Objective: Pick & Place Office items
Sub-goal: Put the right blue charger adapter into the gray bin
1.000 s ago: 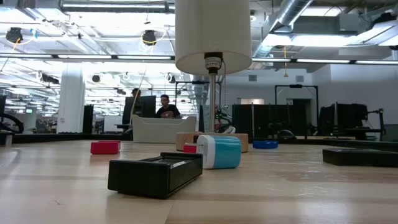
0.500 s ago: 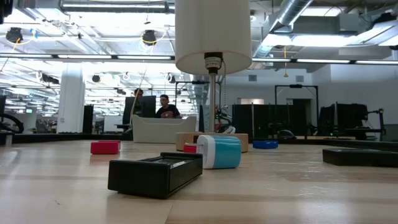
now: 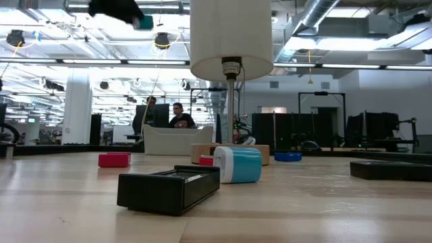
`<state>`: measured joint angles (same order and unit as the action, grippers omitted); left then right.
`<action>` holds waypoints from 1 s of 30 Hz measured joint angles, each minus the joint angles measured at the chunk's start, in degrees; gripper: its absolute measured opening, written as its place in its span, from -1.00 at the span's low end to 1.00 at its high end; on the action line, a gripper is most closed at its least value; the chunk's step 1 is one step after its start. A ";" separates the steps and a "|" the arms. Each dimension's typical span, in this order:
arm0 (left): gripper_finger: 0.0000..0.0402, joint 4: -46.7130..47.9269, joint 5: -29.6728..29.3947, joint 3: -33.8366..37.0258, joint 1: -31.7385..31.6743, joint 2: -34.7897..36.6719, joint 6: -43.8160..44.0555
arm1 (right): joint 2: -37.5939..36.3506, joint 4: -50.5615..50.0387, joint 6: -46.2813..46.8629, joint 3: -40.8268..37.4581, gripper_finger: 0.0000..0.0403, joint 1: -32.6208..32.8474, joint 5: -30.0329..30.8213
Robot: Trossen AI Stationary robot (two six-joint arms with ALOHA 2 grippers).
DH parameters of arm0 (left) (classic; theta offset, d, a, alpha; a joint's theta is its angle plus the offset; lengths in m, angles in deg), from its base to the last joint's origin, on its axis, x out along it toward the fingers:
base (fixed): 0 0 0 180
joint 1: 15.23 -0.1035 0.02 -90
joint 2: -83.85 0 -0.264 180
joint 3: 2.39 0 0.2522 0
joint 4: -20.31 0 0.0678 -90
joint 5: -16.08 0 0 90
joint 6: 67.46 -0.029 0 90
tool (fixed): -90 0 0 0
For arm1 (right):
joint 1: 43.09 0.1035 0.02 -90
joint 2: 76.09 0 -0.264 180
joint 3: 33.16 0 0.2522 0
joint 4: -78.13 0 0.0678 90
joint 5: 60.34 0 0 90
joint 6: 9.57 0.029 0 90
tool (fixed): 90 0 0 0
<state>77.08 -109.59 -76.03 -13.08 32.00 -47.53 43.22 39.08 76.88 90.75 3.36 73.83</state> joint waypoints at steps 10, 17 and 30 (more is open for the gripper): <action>-0.27 -9.49 37.61 -0.02 -36.67 -9.01 -11.08 | 0.00 -0.20 0.62 -0.01 -0.14 1.14 2.46; -0.27 -16.33 49.68 -0.02 -46.85 -22.03 -13.93 | 0.00 -0.21 0.62 -0.04 -0.16 1.54 2.39; -0.27 -29.97 52.36 -0.02 -49.89 -40.53 -10.23 | 0.00 -1.77 6.93 -0.07 -0.16 2.99 2.00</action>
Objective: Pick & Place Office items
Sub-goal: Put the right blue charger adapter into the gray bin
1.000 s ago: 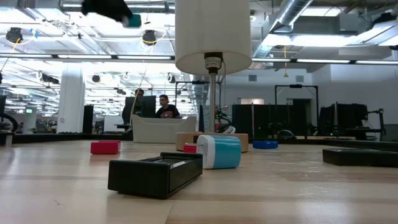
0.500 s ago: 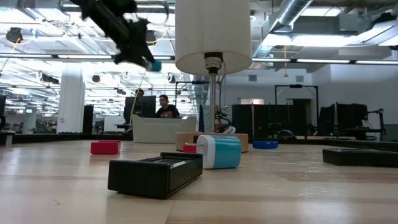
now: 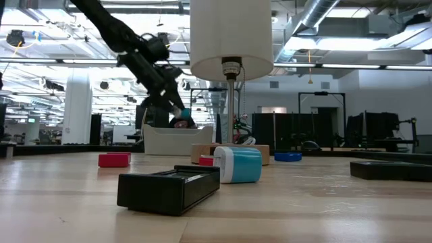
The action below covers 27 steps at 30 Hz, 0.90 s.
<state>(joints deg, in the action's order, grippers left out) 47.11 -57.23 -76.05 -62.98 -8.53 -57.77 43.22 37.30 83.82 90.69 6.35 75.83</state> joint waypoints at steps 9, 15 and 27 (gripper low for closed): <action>-0.26 -0.18 -3.44 0.00 0.17 -3.41 -0.26 | 0.00 -0.33 2.68 0.00 -0.16 0.42 -1.39; -0.24 1.91 -3.68 0.00 0.46 -3.41 -0.69 | 0.00 -1.91 2.69 0.00 -0.16 -0.06 -2.65; -0.07 1.87 -3.64 0.00 1.07 -3.41 -2.45 | 0.00 -2.10 2.66 0.00 -0.16 -0.21 -2.75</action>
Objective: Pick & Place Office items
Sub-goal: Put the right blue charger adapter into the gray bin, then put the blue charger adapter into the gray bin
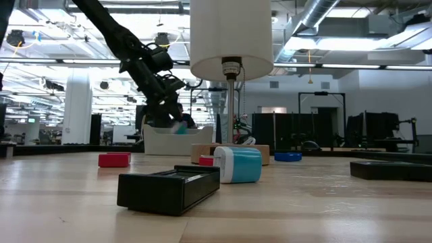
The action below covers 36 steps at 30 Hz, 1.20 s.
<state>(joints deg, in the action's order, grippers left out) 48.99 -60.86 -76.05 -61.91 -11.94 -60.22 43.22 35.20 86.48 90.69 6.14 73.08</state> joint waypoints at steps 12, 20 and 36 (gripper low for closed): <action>-0.03 6.65 0.79 -0.02 0.82 11.95 -4.93 | 0.00 -2.05 -1.80 0.00 -0.16 -0.57 0.09; -0.07 18.83 1.36 7.74 10.37 35.83 -5.63 | 0.00 -12.61 -4.45 0.00 -0.16 -1.78 0.07; -0.10 20.35 -9.01 20.22 52.93 72.67 15.48 | 0.00 -19.50 -68.08 -5.31 -0.16 -10.35 -20.79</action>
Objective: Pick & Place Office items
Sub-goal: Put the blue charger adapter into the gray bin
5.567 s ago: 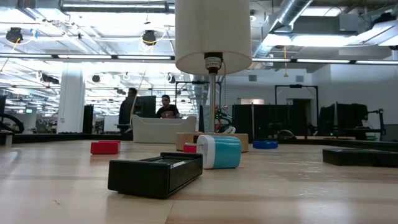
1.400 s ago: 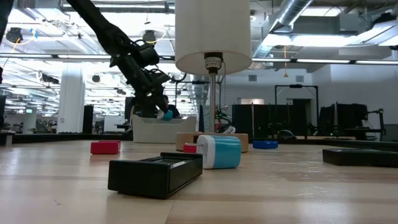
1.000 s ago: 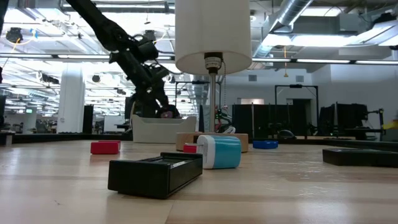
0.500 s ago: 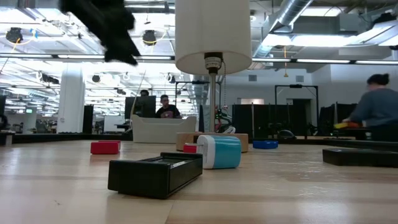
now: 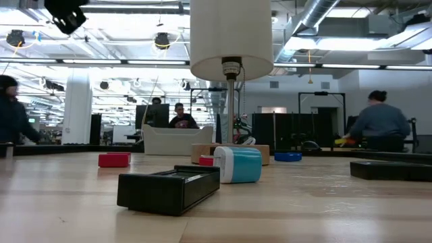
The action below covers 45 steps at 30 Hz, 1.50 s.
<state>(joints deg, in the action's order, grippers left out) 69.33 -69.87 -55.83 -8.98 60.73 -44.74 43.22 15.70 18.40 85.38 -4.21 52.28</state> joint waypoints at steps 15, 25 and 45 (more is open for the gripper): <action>-0.10 -4.16 -8.15 0.04 11.46 -9.79 -1.25 | 0.00 4.07 -8.45 -8.14 -0.16 -7.62 -2.95; -0.10 -6.86 -8.15 0.04 11.51 -11.43 -1.44 | 0.02 8.54 -10.56 -14.17 -0.16 -9.72 -3.80; -0.10 -6.84 -8.13 0.04 11.49 -11.43 -1.44 | 0.00 18.17 -13.57 -21.36 -0.15 -11.69 -7.72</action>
<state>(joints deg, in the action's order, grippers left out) 62.49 -78.00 -55.79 2.51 49.30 -46.18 43.22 33.87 4.83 64.02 -15.90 44.56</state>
